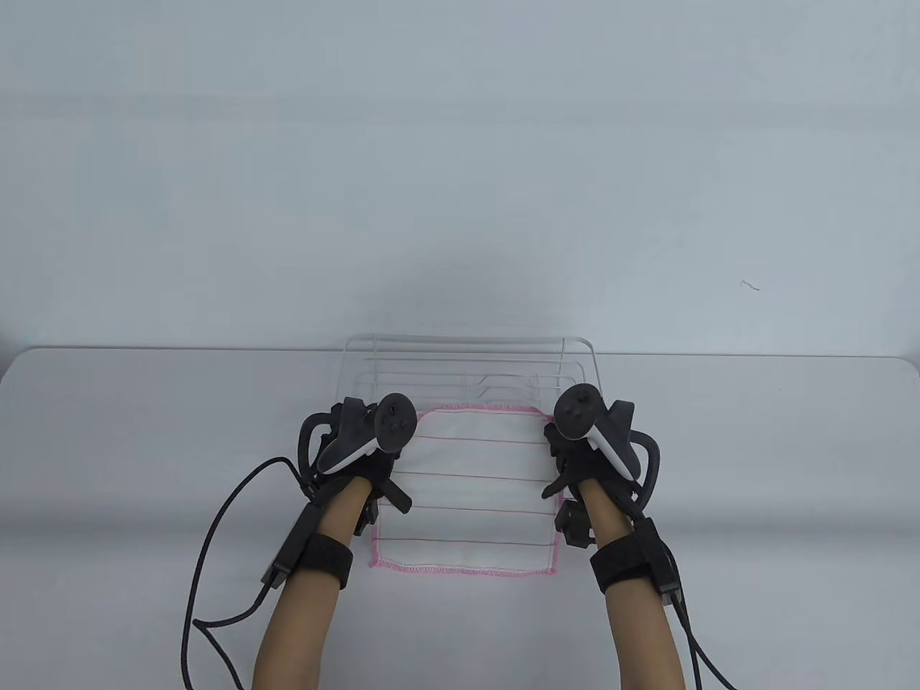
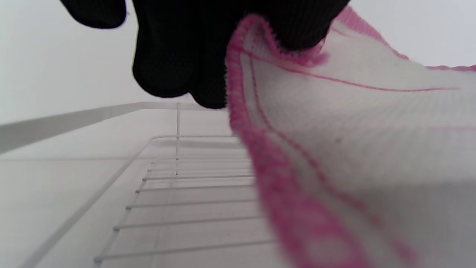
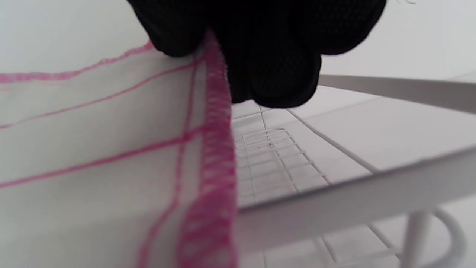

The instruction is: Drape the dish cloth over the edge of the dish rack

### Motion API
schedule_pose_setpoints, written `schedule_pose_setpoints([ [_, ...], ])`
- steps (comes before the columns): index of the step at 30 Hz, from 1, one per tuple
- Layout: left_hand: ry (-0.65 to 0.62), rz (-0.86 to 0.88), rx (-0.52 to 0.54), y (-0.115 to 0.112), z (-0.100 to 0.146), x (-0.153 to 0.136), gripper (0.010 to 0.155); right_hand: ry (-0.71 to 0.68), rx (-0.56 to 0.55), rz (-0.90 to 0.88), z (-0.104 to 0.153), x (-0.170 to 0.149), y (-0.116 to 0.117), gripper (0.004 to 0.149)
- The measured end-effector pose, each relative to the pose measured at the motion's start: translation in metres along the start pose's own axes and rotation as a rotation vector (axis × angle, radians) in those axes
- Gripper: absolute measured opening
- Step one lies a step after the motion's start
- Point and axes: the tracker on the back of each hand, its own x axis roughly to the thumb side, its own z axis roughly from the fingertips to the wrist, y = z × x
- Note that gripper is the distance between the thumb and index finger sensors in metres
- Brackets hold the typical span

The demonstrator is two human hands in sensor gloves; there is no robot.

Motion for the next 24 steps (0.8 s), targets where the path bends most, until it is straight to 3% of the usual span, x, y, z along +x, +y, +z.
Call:
schedule_pose_setpoints([
  [4,0.022,-0.007,-0.070,-0.015,-0.007,-0.002,0.043,0.011,0.041,0.019,-0.008,0.000,0.015,0.039],
  [6,0.039,0.010,-0.080,-0.018,-0.006,-0.004,0.049,-0.007,0.038,0.008,-0.006,-0.003,0.018,0.049],
  [11,0.035,0.095,-0.002,0.001,0.006,-0.010,0.060,-0.082,-0.052,-0.041,0.014,-0.003,0.003,0.060],
  [17,-0.098,0.240,0.133,0.059,0.059,0.004,0.060,-0.245,-0.177,-0.039,0.083,0.011,-0.042,0.058],
  [24,-0.220,0.222,0.187,0.089,0.131,0.028,0.060,-0.338,-0.260,0.002,0.162,0.010,-0.064,0.057],
])
